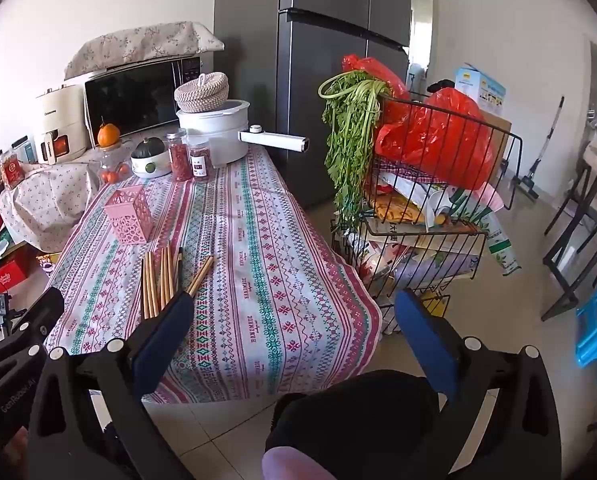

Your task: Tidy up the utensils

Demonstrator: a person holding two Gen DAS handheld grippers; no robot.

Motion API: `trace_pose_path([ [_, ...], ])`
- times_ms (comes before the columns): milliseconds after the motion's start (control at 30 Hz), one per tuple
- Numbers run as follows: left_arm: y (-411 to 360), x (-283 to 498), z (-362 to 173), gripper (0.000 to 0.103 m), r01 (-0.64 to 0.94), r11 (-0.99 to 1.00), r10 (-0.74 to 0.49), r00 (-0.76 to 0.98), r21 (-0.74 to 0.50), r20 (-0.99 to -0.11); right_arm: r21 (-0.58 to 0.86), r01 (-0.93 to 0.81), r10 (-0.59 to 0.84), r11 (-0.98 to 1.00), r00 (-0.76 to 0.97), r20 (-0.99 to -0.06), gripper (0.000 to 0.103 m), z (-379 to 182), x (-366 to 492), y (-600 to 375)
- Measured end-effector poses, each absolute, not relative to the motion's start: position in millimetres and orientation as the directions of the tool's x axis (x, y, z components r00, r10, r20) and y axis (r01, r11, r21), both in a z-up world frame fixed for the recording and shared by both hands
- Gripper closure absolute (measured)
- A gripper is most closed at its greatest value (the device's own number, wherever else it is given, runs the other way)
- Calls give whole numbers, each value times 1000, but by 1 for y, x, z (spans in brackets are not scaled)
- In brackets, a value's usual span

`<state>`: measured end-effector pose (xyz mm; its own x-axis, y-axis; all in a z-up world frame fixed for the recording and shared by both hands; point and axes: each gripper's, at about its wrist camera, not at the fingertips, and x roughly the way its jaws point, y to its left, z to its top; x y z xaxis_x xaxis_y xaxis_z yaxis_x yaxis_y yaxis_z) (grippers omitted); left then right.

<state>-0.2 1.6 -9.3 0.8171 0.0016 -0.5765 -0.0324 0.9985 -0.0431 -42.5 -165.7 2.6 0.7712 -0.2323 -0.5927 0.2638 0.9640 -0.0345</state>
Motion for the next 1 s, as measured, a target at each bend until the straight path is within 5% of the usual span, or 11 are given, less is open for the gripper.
trace_pose_path([
  [1000,3,0,-13,7,-31,999,2,811,-39,-585,-27,260,-222,965,762,-608,5,-3,-42,-166],
])
